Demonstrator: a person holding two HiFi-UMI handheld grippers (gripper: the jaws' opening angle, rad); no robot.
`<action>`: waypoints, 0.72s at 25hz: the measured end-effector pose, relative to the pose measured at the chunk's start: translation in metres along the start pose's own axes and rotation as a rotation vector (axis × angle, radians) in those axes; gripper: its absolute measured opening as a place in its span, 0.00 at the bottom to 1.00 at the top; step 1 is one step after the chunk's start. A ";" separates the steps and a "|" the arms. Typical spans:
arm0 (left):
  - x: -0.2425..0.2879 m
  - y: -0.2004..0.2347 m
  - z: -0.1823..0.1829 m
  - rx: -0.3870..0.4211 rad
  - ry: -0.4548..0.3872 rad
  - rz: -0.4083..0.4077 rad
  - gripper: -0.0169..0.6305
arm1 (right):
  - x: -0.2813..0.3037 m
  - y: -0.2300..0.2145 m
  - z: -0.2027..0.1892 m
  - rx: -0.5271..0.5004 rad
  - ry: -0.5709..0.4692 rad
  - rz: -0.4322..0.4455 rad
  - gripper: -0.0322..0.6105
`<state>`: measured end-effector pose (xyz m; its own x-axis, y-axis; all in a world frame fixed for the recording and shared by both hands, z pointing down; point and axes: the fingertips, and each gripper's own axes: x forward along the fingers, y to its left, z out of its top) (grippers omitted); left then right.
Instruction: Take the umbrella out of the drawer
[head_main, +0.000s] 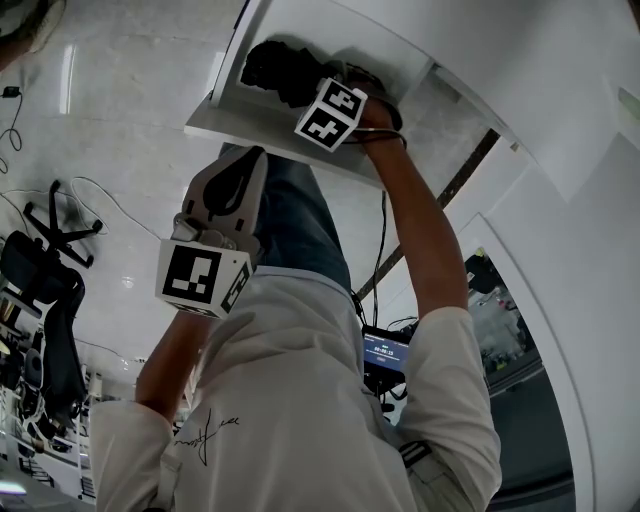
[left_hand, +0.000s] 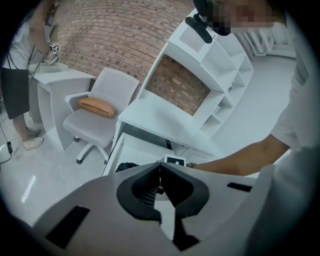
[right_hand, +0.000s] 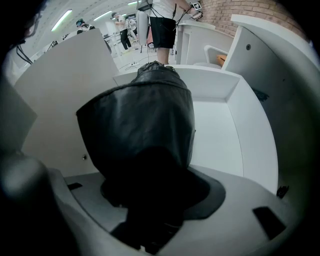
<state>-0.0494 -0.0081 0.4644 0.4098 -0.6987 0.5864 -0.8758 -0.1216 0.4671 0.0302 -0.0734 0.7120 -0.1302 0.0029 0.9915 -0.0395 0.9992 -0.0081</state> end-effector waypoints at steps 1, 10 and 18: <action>-0.001 -0.001 0.000 0.003 -0.001 -0.003 0.05 | -0.001 0.001 0.000 0.004 0.001 0.004 0.42; -0.007 -0.001 0.007 0.008 -0.016 0.003 0.05 | -0.014 0.002 0.002 0.011 -0.004 0.000 0.42; -0.012 -0.002 0.010 0.025 -0.024 0.010 0.05 | -0.026 0.005 0.003 0.011 -0.016 -0.006 0.42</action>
<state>-0.0545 -0.0066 0.4501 0.3954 -0.7164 0.5749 -0.8860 -0.1323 0.4445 0.0306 -0.0682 0.6861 -0.1459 -0.0041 0.9893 -0.0512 0.9987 -0.0034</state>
